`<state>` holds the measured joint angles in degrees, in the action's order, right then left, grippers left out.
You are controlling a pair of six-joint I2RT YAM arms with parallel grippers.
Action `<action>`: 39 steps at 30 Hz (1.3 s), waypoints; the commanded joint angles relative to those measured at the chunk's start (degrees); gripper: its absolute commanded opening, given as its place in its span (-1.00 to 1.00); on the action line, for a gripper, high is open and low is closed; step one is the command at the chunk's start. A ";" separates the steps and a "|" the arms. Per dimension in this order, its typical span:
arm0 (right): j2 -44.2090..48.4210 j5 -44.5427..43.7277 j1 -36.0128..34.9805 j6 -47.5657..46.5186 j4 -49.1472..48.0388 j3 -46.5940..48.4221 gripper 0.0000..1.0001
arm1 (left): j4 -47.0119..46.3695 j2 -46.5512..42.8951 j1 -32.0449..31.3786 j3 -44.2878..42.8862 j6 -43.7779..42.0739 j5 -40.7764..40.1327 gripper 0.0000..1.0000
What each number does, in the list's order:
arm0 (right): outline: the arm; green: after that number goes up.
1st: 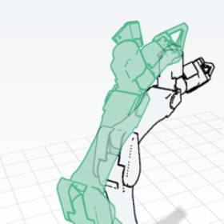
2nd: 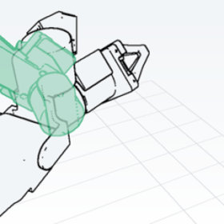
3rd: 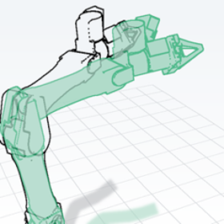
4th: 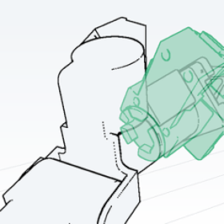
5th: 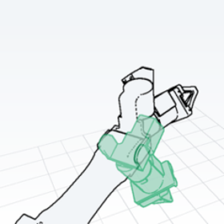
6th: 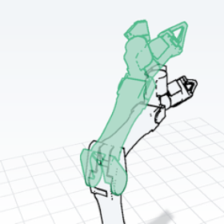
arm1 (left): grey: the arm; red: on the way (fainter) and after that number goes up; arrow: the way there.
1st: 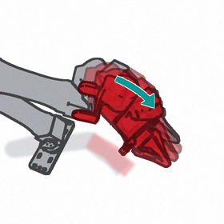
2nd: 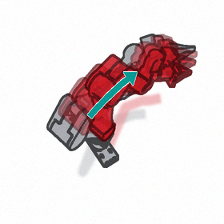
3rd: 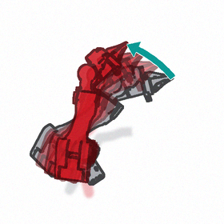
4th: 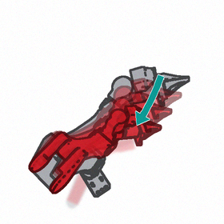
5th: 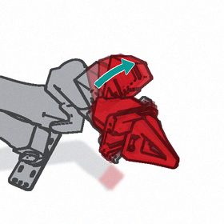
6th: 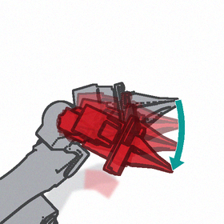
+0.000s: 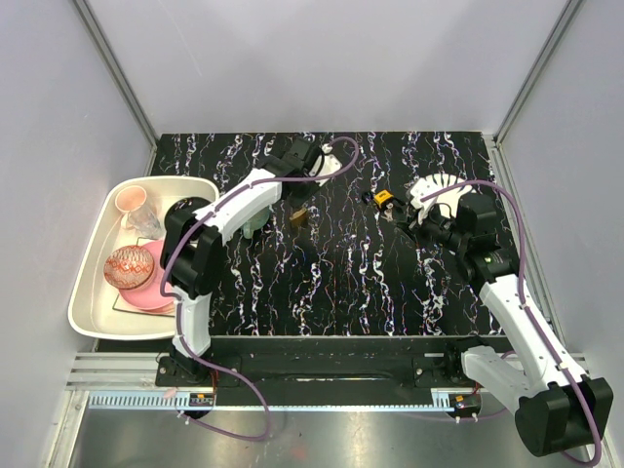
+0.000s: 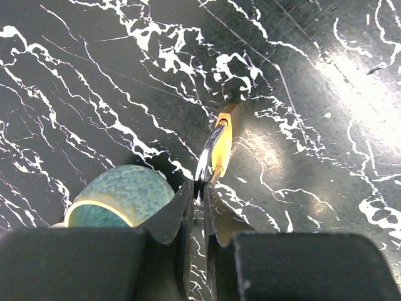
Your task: Unlock with the key
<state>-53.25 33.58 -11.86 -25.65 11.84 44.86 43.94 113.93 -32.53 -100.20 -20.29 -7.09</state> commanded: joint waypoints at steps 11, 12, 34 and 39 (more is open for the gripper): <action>1.49 1.40 0.78 0.25 -2.17 -0.30 -1.00 | -3.87 -4.33 -1.83 0.53 3.24 -4.51 -0.50; 1.40 1.40 0.87 0.25 -2.17 -0.30 -1.00 | -3.87 -4.42 -1.83 0.71 3.24 -4.42 -0.21; 1.05 1.75 1.40 -0.01 -2.25 -0.65 -1.00 | -13.96 -5.39 2.91 9.76 1.75 10.60 0.47; 0.78 1.66 1.49 -0.10 -2.17 -0.74 -1.00 | -15.47 -2.32 4.41 9.77 0.96 12.28 0.45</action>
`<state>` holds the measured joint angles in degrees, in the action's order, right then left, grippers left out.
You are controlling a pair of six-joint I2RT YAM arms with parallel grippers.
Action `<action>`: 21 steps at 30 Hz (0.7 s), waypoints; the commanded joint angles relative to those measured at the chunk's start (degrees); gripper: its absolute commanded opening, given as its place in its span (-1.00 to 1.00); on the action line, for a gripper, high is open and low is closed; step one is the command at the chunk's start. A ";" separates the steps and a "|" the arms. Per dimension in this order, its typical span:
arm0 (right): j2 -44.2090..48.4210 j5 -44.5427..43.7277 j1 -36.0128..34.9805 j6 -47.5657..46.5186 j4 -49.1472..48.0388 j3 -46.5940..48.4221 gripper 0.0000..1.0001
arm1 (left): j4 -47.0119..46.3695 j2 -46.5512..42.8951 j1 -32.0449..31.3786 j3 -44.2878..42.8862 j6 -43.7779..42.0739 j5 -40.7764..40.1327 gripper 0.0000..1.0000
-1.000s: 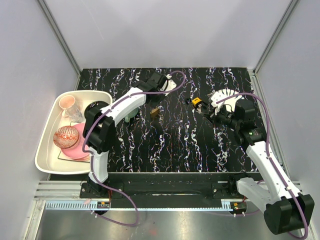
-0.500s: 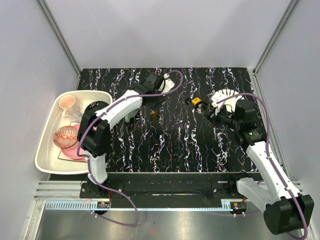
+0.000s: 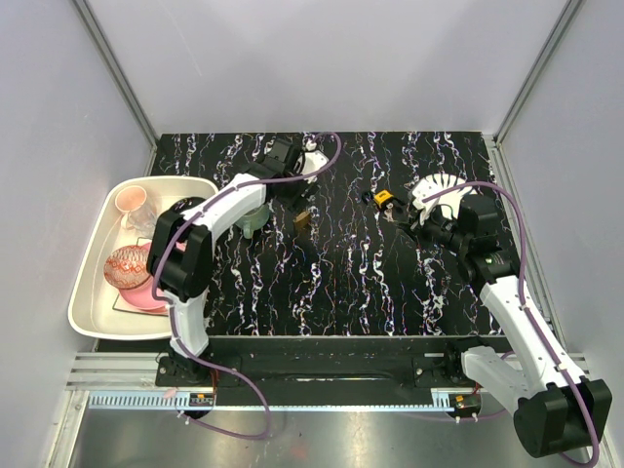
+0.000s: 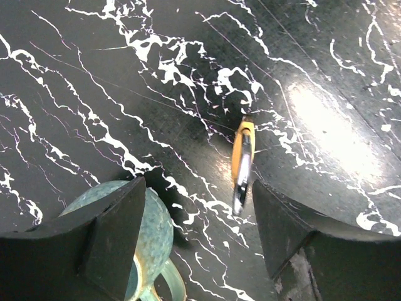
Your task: Unlock with the key
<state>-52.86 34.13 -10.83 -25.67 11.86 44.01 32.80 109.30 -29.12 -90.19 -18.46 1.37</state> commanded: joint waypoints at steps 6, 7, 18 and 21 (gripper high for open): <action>0.21 1.20 0.55 -0.26 -2.19 0.02 -1.00 | -4.41 5.49 0.82 -1.04 -0.62 4.70 0.40; 0.21 1.20 0.55 -0.34 -2.28 0.02 -1.00 | -4.49 5.58 0.82 -1.04 -0.35 4.87 0.40; -0.05 1.29 0.72 -0.43 -2.28 -0.06 -1.00 | -22.49 -1.19 0.91 14.51 1.75 5.75 0.38; -0.14 1.20 0.72 -0.34 -2.28 -0.06 -1.00 | -25.31 -1.80 0.91 16.10 3.24 6.54 0.36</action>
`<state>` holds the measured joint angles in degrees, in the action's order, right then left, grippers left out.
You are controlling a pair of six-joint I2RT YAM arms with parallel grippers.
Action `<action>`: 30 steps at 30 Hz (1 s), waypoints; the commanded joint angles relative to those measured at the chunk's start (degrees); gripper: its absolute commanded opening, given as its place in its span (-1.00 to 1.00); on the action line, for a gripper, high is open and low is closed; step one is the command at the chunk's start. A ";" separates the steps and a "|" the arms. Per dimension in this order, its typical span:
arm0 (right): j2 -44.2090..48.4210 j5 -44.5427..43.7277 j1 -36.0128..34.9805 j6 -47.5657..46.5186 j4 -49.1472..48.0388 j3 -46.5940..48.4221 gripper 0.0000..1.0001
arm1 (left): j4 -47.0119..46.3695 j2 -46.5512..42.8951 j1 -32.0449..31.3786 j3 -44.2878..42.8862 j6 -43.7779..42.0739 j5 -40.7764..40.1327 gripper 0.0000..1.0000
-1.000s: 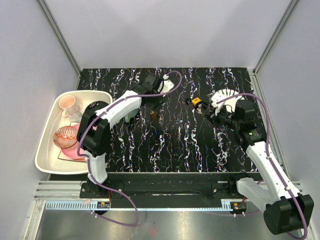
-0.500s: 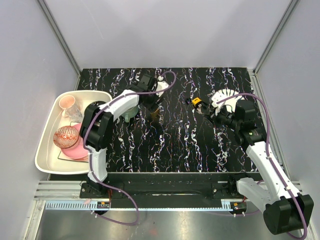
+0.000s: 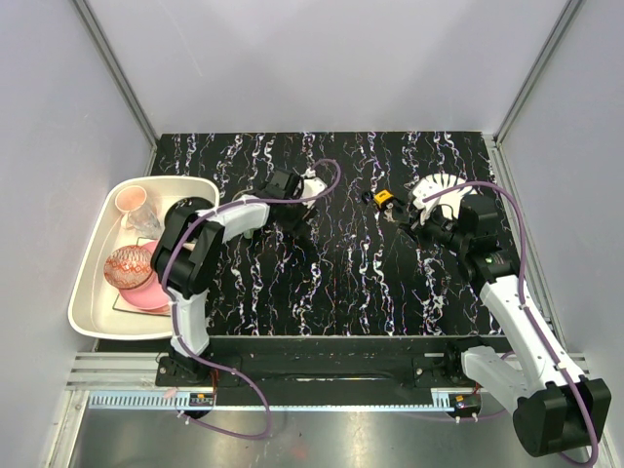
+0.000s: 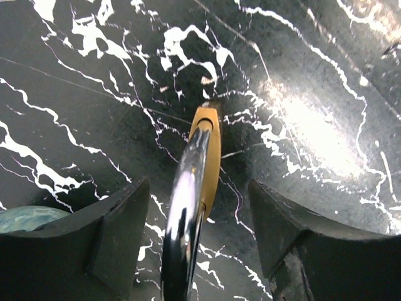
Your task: Unlock with the key
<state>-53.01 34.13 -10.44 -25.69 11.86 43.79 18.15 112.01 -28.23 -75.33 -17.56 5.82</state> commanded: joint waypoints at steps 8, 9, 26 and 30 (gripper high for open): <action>0.02 1.29 0.59 -0.15 -2.19 0.24 -1.00 | -16.04 -4.86 0.02 4.66 8.86 3.05 0.36; 0.02 1.29 0.59 -0.15 -2.28 0.24 -1.00 | -17.70 -5.13 0.02 5.10 9.90 3.23 0.36; -0.86 1.38 0.86 -0.23 -2.28 0.15 -1.00 | -39.85 -8.03 0.10 20.13 15.19 2.62 0.40; -0.69 1.20 0.94 -0.32 -2.28 0.07 -1.00 | -42.49 -7.15 0.10 21.36 17.12 0.94 0.37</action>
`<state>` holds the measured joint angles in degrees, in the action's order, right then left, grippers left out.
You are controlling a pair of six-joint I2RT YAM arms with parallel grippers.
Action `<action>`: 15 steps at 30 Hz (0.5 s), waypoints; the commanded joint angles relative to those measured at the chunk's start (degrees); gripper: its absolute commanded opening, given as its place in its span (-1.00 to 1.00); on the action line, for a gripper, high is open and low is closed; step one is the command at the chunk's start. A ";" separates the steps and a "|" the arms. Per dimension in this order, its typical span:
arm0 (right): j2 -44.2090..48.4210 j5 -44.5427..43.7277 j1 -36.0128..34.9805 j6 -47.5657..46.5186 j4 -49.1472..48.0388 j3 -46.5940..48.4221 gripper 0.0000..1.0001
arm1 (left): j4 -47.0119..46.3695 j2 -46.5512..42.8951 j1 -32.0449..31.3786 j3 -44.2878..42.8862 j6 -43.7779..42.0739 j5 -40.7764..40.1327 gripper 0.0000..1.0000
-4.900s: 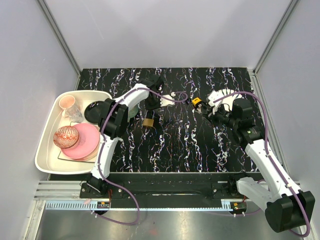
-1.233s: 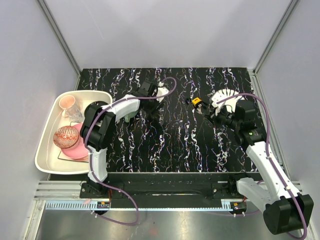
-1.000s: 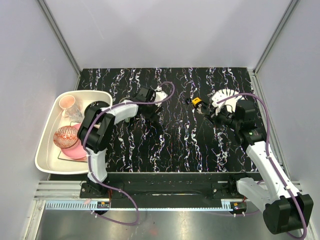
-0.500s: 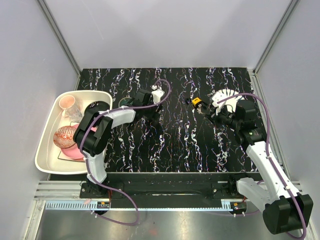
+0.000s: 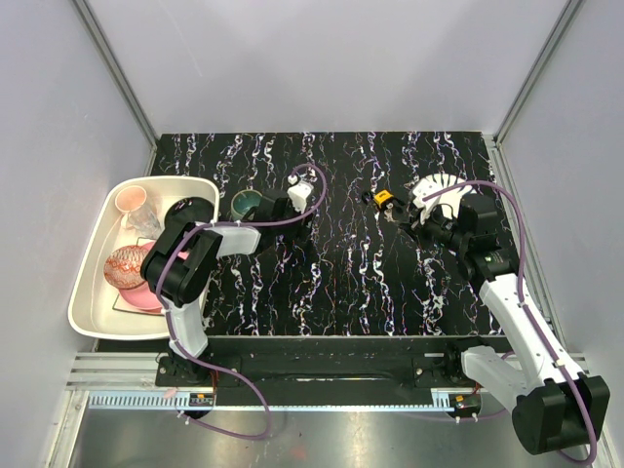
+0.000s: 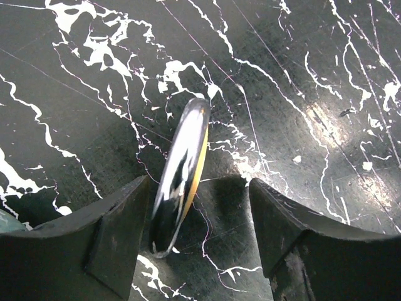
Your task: Unlock with the key
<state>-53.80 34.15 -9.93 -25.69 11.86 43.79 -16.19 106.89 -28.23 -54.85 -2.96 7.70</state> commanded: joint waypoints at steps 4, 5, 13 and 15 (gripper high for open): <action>0.54 1.36 0.79 -0.15 -2.37 -0.02 -1.00 | -8.43 -1.42 -0.07 0.45 2.79 -0.76 0.31; 0.63 1.53 1.05 -0.15 -2.37 -0.02 -1.00 | -8.42 -1.25 -0.07 0.27 2.79 -0.67 0.29; 0.98 2.15 1.94 0.12 -2.28 -0.02 -1.00 | -7.81 -0.10 -0.07 -0.52 4.37 -0.85 0.09; 0.80 2.15 2.02 0.20 -2.37 -0.02 -1.00 | -7.81 0.16 -0.07 -0.69 4.28 -1.02 0.02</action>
<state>-53.78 35.14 -8.34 -25.67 11.86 43.79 -20.45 106.89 -28.23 -54.11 0.16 7.31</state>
